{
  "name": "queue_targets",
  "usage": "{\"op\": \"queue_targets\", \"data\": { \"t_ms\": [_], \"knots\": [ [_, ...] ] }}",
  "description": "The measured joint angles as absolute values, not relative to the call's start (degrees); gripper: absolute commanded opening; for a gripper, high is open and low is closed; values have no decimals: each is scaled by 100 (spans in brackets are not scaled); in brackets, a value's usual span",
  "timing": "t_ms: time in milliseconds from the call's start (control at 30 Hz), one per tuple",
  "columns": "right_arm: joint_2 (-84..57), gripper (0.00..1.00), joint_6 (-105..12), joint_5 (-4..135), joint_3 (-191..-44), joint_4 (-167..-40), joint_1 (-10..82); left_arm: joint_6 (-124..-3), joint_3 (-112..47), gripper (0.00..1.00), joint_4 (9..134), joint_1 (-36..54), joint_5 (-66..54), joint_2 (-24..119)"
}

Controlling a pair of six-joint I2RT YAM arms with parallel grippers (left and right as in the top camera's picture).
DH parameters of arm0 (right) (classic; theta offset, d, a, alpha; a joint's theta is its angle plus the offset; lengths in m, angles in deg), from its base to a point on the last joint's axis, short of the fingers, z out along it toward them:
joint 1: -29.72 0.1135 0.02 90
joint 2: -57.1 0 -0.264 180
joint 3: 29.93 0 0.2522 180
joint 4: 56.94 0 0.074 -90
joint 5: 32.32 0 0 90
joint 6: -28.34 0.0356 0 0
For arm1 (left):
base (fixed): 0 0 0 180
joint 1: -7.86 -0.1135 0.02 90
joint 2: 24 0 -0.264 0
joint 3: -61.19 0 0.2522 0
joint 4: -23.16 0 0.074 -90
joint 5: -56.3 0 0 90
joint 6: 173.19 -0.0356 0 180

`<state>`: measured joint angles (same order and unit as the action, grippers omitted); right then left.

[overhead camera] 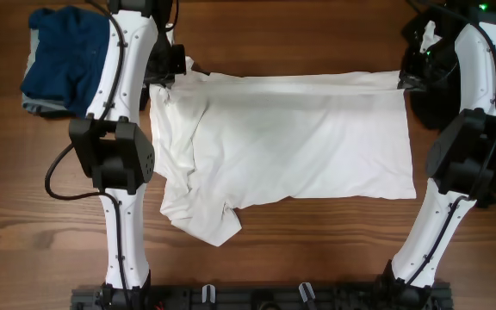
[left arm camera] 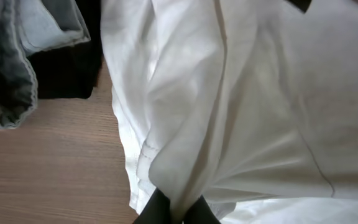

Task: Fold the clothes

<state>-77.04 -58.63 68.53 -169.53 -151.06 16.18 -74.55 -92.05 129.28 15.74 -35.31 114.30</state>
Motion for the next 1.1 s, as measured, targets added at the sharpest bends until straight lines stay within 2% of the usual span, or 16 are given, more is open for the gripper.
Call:
{"op": "queue_targets", "data": {
  "t_ms": [333, 533, 567, 600, 633, 667, 733, 867, 967, 1100],
  "knots": [
    [-7669, 5, -5896, 6792, -16350, -15176, 1618, -7455, -8385, 4, 12867, 1574, -3533, 11430],
    [-7669, 10, -5898, 6790, -16323, -15292, 1618, -7455, -8377, 10, 12978, 1574, -3533, 11430],
    [-7669, 13, -5898, 6788, -16323, -15303, 1618, -7453, -8377, 13, 13022, 1574, -3533, 11430],
    [-7669, 19, -5898, 6788, -16323, -15320, 1618, -7455, -8377, 27, 13083, 1574, -3535, 11430],
    [-7669, 29, -5911, 6775, -16323, -15347, 1616, -7459, -8377, 50, 13123, 1574, -3537, 11430],
    [-7669, 38, -5925, 6766, -16321, -15369, 1616, -7468, -8377, 65, 13171, 1574, -3537, 11430],
    [-7669, 43, -5944, 6744, -16321, -15390, 1616, -7494, -8377, 86, 13214, 1574, -3539, 11430],
    [-7669, 43, -5962, 6722, -16321, -15410, 1616, -7483, -8377, 91, 13319, 1574, -3537, 11430],
    [-7669, 42, -5959, 6722, -16321, -15406, 1616, -7483, -8377, 99, 13319, 1574, -3535, 11430],
    [-7586, 42, -5935, 6724, -16317, -15316, 1616, -7496, -8377, 100, 13317, 1574, -3535, 11404]
  ]
}}
